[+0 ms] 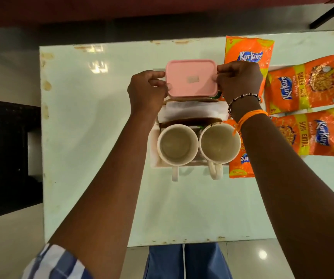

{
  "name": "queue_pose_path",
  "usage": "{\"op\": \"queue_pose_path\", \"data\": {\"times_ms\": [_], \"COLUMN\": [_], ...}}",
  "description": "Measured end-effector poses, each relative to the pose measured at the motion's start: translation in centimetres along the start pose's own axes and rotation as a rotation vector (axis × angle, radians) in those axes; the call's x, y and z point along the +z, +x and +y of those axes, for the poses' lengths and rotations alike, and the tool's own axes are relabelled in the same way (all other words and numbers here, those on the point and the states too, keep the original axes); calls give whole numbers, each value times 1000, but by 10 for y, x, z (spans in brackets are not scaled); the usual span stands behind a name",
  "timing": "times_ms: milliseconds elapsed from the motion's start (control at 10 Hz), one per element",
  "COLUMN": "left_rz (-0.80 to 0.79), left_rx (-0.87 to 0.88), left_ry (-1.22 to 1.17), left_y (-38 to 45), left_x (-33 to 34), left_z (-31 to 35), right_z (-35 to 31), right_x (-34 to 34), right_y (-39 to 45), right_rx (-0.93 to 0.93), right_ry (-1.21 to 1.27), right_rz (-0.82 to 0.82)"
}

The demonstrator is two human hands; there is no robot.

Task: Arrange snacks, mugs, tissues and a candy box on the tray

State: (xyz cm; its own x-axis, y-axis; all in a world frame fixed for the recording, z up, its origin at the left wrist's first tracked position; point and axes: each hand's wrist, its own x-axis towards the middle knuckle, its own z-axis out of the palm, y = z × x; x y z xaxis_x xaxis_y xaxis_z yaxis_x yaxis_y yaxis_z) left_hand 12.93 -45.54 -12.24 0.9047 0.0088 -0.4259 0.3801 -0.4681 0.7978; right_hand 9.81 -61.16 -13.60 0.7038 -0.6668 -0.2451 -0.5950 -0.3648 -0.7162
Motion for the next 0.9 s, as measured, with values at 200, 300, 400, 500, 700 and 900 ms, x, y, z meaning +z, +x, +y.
{"op": "queue_pose_path", "data": {"times_ms": [200, 300, 400, 500, 700, 900], "left_rz": [-25, -27, -13, -18, 141, 120], "left_rx": [-24, -22, -3, 6, 133, 506], "left_ry": [5, 25, 68, 78, 257, 628], "left_y": [8, 11, 11, 8, -16, -85], "left_x": [5, 9, 13, 12, 9, 36], "left_z": [-12, -18, -22, -23, -20, -13], "right_z": [11, 16, 21, 21, 21, 27], "right_x": [10, 13, 15, 11, -15, -41], "right_y": [1, 0, 0, 1, -16, -65], "right_rx": [13, 17, 22, 14, -75, -371], "right_ry": [9, 18, 23, 14, -92, -314], "right_rz": [-1, -7, -7, -50, -47, -150]}}
